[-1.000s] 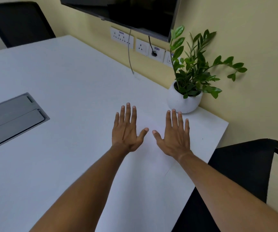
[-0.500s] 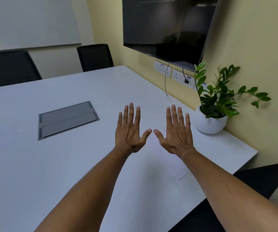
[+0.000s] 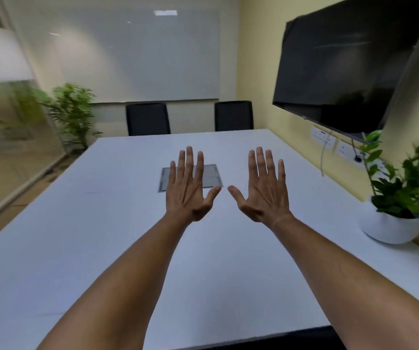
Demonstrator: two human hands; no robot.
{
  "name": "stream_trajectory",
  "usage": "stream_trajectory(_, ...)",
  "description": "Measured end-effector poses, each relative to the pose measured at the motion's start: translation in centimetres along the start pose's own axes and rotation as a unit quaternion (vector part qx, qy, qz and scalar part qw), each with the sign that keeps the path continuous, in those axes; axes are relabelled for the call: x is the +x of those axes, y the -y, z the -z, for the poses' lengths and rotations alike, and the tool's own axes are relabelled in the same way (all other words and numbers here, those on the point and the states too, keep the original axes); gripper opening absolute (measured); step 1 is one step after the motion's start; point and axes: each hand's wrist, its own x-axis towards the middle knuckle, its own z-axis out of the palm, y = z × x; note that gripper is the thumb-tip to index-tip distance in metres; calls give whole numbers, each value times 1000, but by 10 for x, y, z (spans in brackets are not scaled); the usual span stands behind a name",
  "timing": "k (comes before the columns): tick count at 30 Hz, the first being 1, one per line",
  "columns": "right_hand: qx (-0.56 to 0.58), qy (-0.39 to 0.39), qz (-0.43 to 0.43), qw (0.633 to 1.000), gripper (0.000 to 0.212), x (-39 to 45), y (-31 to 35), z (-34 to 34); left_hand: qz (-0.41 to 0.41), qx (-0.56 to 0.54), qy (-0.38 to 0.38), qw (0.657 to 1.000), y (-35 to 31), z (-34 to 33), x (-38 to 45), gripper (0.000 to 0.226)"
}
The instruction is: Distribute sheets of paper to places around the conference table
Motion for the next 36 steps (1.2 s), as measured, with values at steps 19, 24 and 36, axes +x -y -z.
stream_trajectory(19,169,-40,219,960,99,-30,323,61,219,158,-40,962,236,174,-200,91)
stream_trajectory(24,206,-48,256,943,99,-61,416,85,246,192,-47,949,298,216,-269,93)
stream_trajectory(36,266,-64,318,908,102,-133,631,136,304,249,-39,918,445,311,-416,95)
